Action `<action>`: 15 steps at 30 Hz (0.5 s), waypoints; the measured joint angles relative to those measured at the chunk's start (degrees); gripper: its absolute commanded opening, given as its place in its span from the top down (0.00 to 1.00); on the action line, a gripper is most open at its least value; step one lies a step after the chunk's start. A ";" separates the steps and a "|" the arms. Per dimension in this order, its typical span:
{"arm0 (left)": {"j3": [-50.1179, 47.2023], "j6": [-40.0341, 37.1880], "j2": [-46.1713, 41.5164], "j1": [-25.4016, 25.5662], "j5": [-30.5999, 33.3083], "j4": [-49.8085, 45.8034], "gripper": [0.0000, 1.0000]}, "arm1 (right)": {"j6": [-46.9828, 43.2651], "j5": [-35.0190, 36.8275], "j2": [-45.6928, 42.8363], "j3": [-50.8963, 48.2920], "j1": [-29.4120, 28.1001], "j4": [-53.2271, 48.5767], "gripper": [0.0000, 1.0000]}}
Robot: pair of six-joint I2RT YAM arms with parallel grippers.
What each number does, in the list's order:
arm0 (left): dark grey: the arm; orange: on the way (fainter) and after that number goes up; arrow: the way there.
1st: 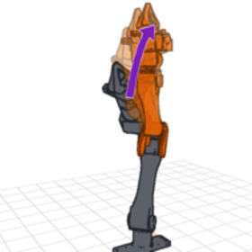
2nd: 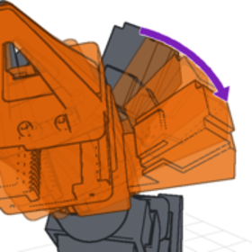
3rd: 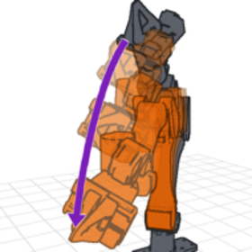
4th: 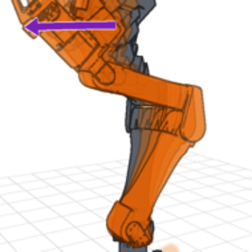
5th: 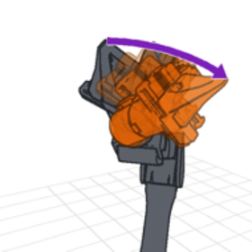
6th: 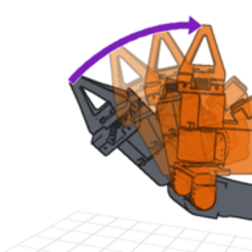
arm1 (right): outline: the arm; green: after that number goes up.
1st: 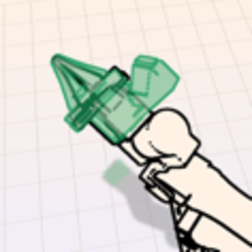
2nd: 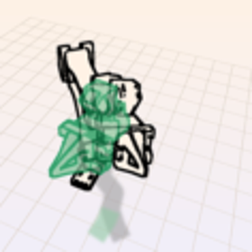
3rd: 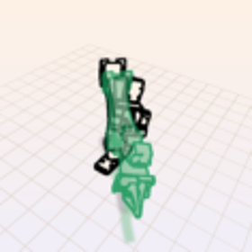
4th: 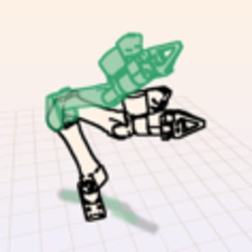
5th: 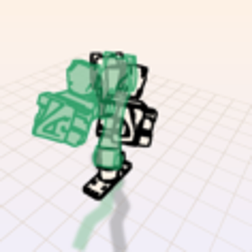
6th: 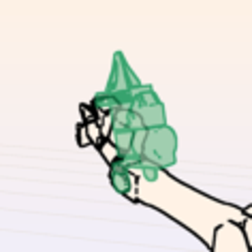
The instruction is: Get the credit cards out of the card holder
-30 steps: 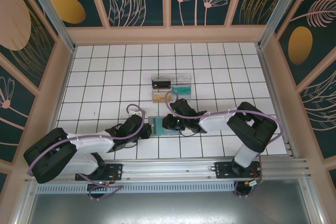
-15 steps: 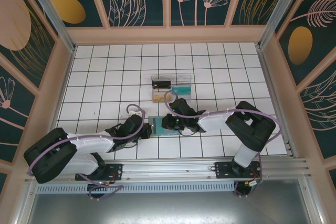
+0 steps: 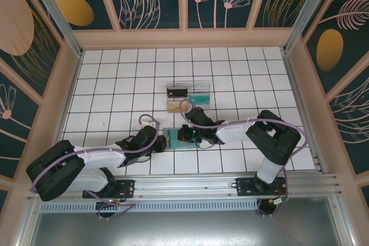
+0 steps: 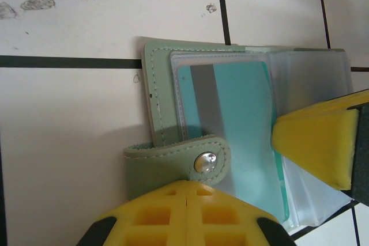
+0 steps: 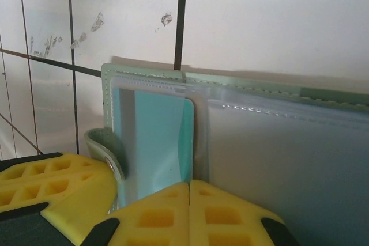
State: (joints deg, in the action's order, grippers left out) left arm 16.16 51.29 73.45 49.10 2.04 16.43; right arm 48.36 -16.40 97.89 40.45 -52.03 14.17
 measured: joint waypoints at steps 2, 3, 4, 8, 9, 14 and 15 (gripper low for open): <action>0.00 0.02 0.00 0.00 0.02 0.00 1.00 | 0.00 0.00 -0.24 -0.44 0.20 0.44 1.00; 0.00 0.02 0.00 0.00 0.02 0.02 1.00 | 0.00 0.02 -0.46 -0.72 0.26 0.59 1.00; 0.00 0.02 0.02 0.00 0.00 0.04 1.00 | 0.00 0.09 -0.96 -1.16 0.39 0.63 1.00; 0.00 0.02 0.00 0.00 0.02 0.04 1.00 | 0.02 0.48 -3.61 -3.30 1.33 0.50 1.00; 0.00 0.02 0.00 0.00 0.02 0.04 1.00 | 0.02 0.52 -4.17 -3.80 1.66 0.39 1.00; 0.00 0.02 0.02 0.00 0.00 0.04 1.00 | 0.00 0.87 -4.85 -4.57 2.36 0.15 0.97; 0.00 0.02 0.02 0.00 0.02 0.07 1.00 | 0.02 0.85 -4.85 -4.57 2.36 0.22 0.91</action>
State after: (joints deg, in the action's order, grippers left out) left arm 16.16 51.31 73.47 49.10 2.07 16.49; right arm 48.38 -15.55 93.03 35.88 -49.67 14.39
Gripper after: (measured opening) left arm 0.055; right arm 0.057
